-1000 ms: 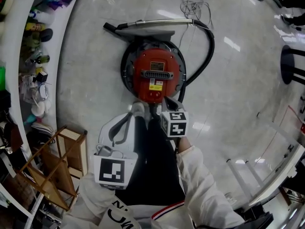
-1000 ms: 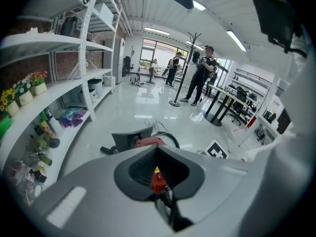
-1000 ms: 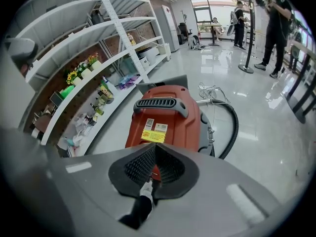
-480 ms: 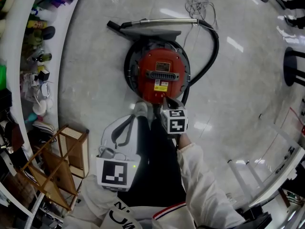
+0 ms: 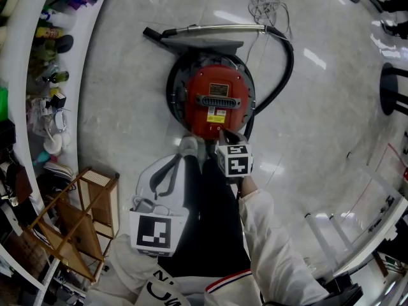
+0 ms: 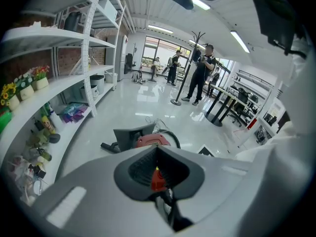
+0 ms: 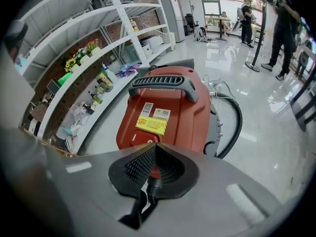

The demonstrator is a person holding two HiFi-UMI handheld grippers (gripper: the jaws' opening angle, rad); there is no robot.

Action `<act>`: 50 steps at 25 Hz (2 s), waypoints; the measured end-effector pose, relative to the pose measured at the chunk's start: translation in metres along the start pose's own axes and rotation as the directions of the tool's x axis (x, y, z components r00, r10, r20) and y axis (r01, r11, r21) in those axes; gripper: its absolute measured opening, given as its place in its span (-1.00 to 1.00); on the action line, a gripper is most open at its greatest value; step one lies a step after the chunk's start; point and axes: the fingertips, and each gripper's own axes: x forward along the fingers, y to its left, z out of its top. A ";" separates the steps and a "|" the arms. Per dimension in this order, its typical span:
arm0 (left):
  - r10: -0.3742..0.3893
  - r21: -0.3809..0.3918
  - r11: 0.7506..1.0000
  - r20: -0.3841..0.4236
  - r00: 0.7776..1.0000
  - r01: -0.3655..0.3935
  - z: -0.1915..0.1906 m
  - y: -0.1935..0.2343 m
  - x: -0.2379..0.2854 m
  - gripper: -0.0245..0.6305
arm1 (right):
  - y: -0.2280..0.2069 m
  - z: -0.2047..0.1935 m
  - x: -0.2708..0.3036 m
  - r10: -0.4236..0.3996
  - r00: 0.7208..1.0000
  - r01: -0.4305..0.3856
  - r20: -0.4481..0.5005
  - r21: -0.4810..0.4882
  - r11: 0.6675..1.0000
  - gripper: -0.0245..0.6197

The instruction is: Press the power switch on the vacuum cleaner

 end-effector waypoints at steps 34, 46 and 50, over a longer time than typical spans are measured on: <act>-0.003 0.044 0.999 0.036 0.999 0.001 -0.004 -0.005 -0.024 -0.93 | -0.001 0.006 -0.027 -0.046 0.997 0.045 0.061 0.017 0.999 -0.92; 0.001 0.106 0.994 0.129 0.992 -0.015 0.047 0.006 -0.072 -0.93 | 0.004 0.044 -0.120 -0.095 0.978 0.086 0.185 0.055 0.995 -0.92; 0.003 0.112 0.994 0.161 0.987 -0.021 0.069 0.006 -0.090 -0.93 | 0.014 0.058 -0.162 -0.093 0.970 0.085 0.226 0.045 0.995 -0.92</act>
